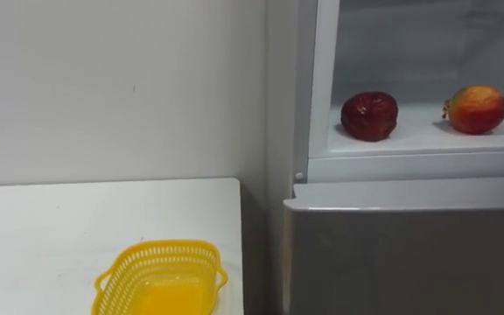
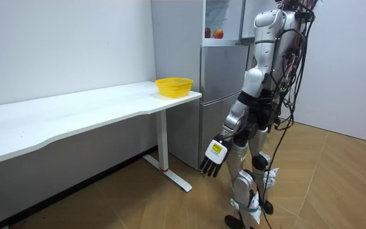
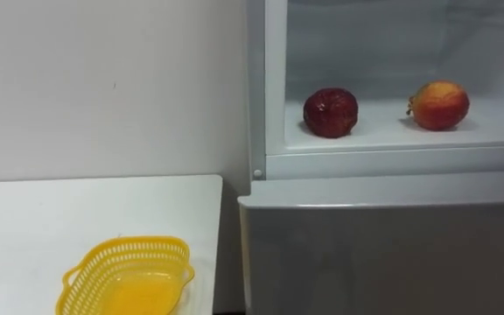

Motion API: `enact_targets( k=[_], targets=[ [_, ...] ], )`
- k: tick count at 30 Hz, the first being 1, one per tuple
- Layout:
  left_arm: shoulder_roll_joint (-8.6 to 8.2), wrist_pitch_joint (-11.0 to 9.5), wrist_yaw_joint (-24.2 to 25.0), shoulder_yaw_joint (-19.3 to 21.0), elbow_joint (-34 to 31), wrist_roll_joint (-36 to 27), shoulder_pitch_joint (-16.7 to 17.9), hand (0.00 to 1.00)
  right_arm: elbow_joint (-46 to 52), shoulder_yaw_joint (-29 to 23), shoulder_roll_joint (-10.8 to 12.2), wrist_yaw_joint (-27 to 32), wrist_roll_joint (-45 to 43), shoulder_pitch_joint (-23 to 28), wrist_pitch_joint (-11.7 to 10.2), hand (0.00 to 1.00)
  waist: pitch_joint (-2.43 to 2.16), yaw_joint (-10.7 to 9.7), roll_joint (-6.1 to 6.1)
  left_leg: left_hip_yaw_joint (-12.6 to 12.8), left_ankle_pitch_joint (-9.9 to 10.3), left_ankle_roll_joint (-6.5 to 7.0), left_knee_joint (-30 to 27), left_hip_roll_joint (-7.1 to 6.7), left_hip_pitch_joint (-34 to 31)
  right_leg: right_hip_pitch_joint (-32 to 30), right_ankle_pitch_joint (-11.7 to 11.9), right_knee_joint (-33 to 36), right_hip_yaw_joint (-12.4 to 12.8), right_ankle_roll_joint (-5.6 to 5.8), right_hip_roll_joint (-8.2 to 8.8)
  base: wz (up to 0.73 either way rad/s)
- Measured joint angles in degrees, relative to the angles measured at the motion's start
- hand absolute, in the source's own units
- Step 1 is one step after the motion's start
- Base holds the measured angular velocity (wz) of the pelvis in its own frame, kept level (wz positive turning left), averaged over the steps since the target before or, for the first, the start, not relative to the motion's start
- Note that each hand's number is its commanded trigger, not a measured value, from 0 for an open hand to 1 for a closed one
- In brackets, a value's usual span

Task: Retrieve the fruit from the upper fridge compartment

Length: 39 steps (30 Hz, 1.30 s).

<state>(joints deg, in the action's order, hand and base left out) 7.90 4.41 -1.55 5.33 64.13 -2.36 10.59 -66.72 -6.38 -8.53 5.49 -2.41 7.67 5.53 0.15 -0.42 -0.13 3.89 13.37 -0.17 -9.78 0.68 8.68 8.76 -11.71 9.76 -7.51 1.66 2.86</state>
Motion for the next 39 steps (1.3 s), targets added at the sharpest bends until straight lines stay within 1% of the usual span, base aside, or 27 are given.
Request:
enact_targets(
  k=[2,5,6,8,9,10,11,12,13,14,15,16,17,20,23,25,27,28,30,32,33,35,39],
  targets=[
    [0.01,-0.5,0.1,0.0,0.0,0.7,0.2,0.0,2.5,-1.3,0.1,1.3,3.4,-0.5,-2.1,0.0,0.15,-0.5,0.22,0.1,0.0,0.0,0.1,-0.01,0.0,-0.4,0.0,-0.1,0.1,0.02,-0.01,0.0],
    [0.02,-1.0,0.1,-0.1,0.0,0.7,0.5,0.0,5.6,-2.0,0.1,3.1,4.5,-0.8,-3.5,0.0,0.15,-1.2,0.17,0.7,0.0,0.0,0.3,0.03,-0.1,-0.8,0.0,-0.1,0.8,0.03,-0.08,-0.1],
    [0.03,-1.1,0.0,-0.1,0.0,0.8,0.6,0.0,8.4,-2.2,0.1,4.1,4.3,-0.4,-3.7,0.0,0.15,-1.9,0.19,0.9,0.0,0.0,0.4,0.02,-0.1,-1.0,-0.1,0.0,1.1,0.08,-0.09,-0.11],
    [0.07,-1.3,0.1,0.0,-0.4,3.3,0.5,0.0,19.4,-2.3,0.3,6.2,2.9,2.3,-3.8,0.0,0.13,-2.6,0.32,1.9,0.0,0.0,0.5,0.09,-0.7,-2.1,-0.1,0.1,2.0,0.1,-0.15,-0.2],
    [0.06,-1.5,0.1,0.0,-0.5,4.0,0.4,0.0,22.6,-2.3,0.4,6.7,1.8,3.4,-4.1,0.0,0.08,-2.6,0.37,2.2,0.0,0.0,0.4,0.11,-0.9,-2.3,0.0,0.1,2.3,0.11,-0.2,-0.24],
    [0.05,-2.0,0.1,0.0,-0.9,5.4,0.4,0.0,29.1,-2.3,0.7,7.7,0.1,5.5,-5.3,0.0,0.04,-2.8,0.35,2.6,0.0,-0.01,0.4,0.12,-1.0,-2.6,0.0,0.1,2.7,0.12,-0.23,-0.18],
    [0.05,-2.2,0.1,-0.1,-1.6,6.6,0.4,0.0,35.5,-2.2,1.2,8.8,-1.0,7.7,-5.8,0.0,0.04,-3.0,0.27,3.1,0.0,-0.01,0.4,0.12,-1.0,-2.8,0.0,0.1,2.8,0.12,-0.2,-0.14],
    [0.06,-2.5,0.0,-0.4,-1.9,6.9,0.3,0.0,38.4,-2.1,1.5,9.4,-1.9,8.7,-6.1,0.0,0.05,-3.1,0.25,3.3,0.0,-0.02,0.4,0.13,-1.0,-2.8,0.0,0.1,2.8,0.12,-0.19,-0.1],
    [0.1,-2.7,-0.1,-1.4,-2.7,7.0,0.3,0.0,44.0,-1.5,1.8,10.6,-3.7,10.4,-6.7,0.0,-0.05,-3.4,0.44,3.8,0.0,-0.02,0.4,0.15,-1.0,-3.0,0.0,0.1,3.0,0.13,-0.18,-0.09],
    [0.16,-3.3,-0.3,-2.3,-2.7,7.0,0.4,0.0,48.9,-1.4,2.4,11.2,-5.3,11.4,-7.3,0.0,-0.1,-3.9,0.52,3.8,0.0,-0.02,0.5,0.14,-1.0,-2.9,0.0,0.1,3.1,0.13,-0.18,-0.09],
    [0.17,-3.5,-0.4,-2.3,-2.6,6.9,0.4,0.0,51.2,-1.4,2.7,11.4,-5.7,11.6,-7.3,0.0,-0.16,-4.2,0.66,3.8,0.0,-0.02,0.5,0.15,-1.0,-2.9,0.0,0.2,3.2,0.11,-0.2,-0.11],
    [0.32,-3.7,-0.5,-2.8,-2.2,6.9,0.2,0.0,55.6,-1.4,3.3,12.3,-6.2,11.8,-7.5,0.0,-0.15,-4.5,0.71,3.9,0.0,-0.02,0.5,0.15,-1.0,-3.1,0.0,0.2,3.5,0.11,-0.23,-0.13],
    [0.55,-4.1,-0.6,-3.7,-2.2,7.0,0.0,0.0,59.2,-1.3,3.6,13.4,-6.8,11.8,-8.3,0.0,-0.21,-4.6,0.83,4.0,0.0,-0.02,0.5,0.15,-1.0,-3.2,0.1,0.1,3.8,0.09,-0.28,-0.13],
    [0.66,-5.4,-0.8,-5.0,-2.3,7.0,-0.1,0.0,64.9,-0.7,3.6,15.3,-7.1,11.6,-10.8,0.0,-0.23,-4.6,0.79,4.3,0.0,-0.02,0.5,0.16,-1.0,-3.3,0.1,0.1,4.3,0.11,-0.34,-0.07],
    [0.78,-5.8,-0.5,-5.9,-2.2,7.0,-0.2,0.0,69.7,1.2,3.7,16.0,-9.0,11.4,-11.2,0.0,-0.25,-4.3,1.14,5.5,0.0,-0.02,0.5,0.32,-1.1,-3.9,0.3,0.2,5.5,0.08,-0.55,-0.18],
    [0.76,-6.3,-0.3,-6.3,-1.7,7.0,-0.3,0.0,72.5,1.6,3.7,16.2,-11.2,11.4,-11.2,0.0,-0.14,-4.3,1.4,5.6,0.0,-0.02,0.6,0.35,-1.1,-4.0,0.4,0.2,5.6,0.09,-0.64,-0.08],
    [0.73,-6.4,-0.2,-6.8,-1.6,6.9,-0.5,0.0,75.7,2.0,3.6,17.1,-13.1,11.4,-11.3,0.0,-0.16,-4.3,1.53,5.7,0.0,-0.02,0.7,0.4,-1.1,-4.2,0.4,0.2,5.7,0.06,-0.7,0.0],
    [0.74,-6.5,-0.1,-7.7,-1.6,6.8,-0.6,0.0,78.4,2.3,3.5,17.8,-14.2,11.3,-11.3,0.0,-0.26,-4.1,1.7,5.7,0.0,-0.02,0.7,0.47,-1.2,-4.4,0.4,0.2,5.7,0.04,-0.79,-0.05],
    [1.06,-6.7,-0.1,-9.2,-1.3,6.4,-0.9,0.0,81.4,3.3,2.9,19.1,-15.5,10.6,-12.1,0.0,-0.33,-4.0,1.84,5.7,0.0,-0.02,0.8,0.62,-1.2,-4.5,0.5,0.4,5.8,-0.08,-0.98,-0.02],
    [2.01,-7.6,0.0,-12.5,0.4,5.1,-1.6,0.0,84.2,5.3,1.6,21.1,-16.9,8.5,-12.6,0.0,-0.3,-4.0,1.84,5.6,0.0,-0.05,1.1,0.78,-1.1,-4.6,0.5,0.9,5.7,-0.11,-1.22,0.0],
    [2.18,-7.8,0.0,-12.9,0.5,5.1,-1.7,0.0,84.8,5.8,1.4,21.5,-18.1,7.9,-12.9,0.0,-0.25,-4.0,1.76,5.5,0.0,-0.05,1.1,0.79,-1.2,-4.6,0.5,0.9,5.7,-0.11,-1.24,0.0],
    [2.34,-8.8,-0.1,-13.5,2.2,5.1,-2.4,0.0,87.1,7.5,1.2,22.6,-21.2,5.2,-13.9,0.0,-0.23,-3.8,1.77,5.5,0.0,-0.05,1.2,0.79,-1.2,-4.7,0.5,0.9,5.7,-0.14,-1.23,0.0],
    [2.71,-9.3,-0.2,-13.5,3.5,4.2,-2.3,0.0,89.9,9.7,1.2,25.2,-24.2,3.1,-15.9,0.0,-0.17,-2.8,1.43,5.4,0.0,-0.05,1.2,0.8,-1.1,-4.5,0.7,1.0,5.6,-0.15,-1.22,0.0]
  ],
)
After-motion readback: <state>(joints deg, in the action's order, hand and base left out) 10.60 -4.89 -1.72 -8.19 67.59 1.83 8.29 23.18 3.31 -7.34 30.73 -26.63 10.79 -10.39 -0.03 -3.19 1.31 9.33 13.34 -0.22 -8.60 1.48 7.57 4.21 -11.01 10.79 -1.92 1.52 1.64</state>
